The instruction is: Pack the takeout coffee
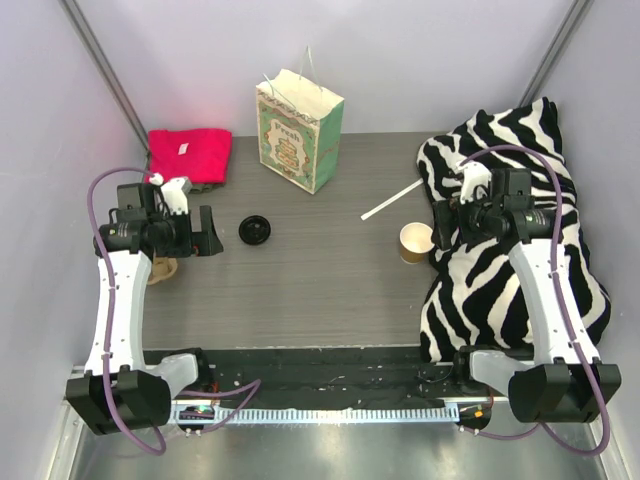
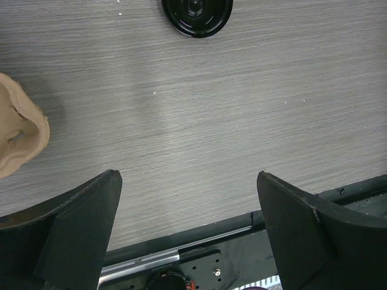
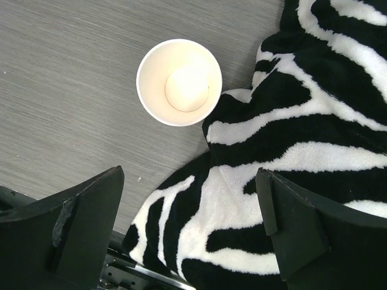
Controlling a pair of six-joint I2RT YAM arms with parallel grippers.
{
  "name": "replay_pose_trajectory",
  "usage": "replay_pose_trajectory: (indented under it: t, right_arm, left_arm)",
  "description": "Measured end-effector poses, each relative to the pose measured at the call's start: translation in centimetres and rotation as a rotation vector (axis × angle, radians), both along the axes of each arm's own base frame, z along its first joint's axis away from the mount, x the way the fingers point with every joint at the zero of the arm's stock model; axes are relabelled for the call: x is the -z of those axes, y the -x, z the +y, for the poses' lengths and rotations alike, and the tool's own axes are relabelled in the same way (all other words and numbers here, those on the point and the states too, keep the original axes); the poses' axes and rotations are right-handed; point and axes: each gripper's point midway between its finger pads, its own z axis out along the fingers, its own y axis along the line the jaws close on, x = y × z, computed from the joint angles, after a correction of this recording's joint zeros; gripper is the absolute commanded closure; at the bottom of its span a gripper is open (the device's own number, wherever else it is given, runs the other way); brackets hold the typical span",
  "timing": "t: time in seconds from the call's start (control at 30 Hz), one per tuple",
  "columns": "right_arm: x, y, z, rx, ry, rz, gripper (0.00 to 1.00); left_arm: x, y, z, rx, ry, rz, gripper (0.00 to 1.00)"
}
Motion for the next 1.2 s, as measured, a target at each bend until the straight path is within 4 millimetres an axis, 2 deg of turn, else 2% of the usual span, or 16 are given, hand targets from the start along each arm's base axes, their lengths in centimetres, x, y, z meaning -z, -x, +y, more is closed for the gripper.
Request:
replay_pose_trajectory:
  t: [0.2,0.47,0.67,0.9,1.0,1.13,1.2]
  right_arm:
    - [1.6,-1.2,-0.3,-0.016,0.024,0.073,0.00]
    - [2.3,-3.1,-0.7,-0.064,0.064,0.133,0.00]
    - [4.6,-3.7,-0.3,-0.114,0.085,0.219,0.02]
    - [7.3,-4.0,1.4,-0.192,0.100,0.308,0.09]
    - [8.4,-4.2,1.6,-0.203,0.102,0.338,0.20]
    - [9.8,-5.1,1.6,-0.210,0.105,0.372,0.23]
    - [10.6,-5.7,1.6,-0.213,0.106,0.384,0.29]
  left_arm:
    - [0.3,0.1,-0.3,0.036,0.006,0.027,0.00]
    - [0.8,0.3,-1.0,0.079,0.050,0.091,0.00]
    - [0.3,0.4,-1.5,0.091,0.071,0.085,0.00]
    - [0.1,0.5,-1.9,0.102,0.096,0.083,0.00]
    - [0.1,0.5,-2.0,0.104,0.099,0.083,0.00]
    - [0.0,0.5,-2.1,0.107,0.105,0.082,0.00]
    - [0.0,0.5,-2.1,0.107,0.104,0.081,0.00]
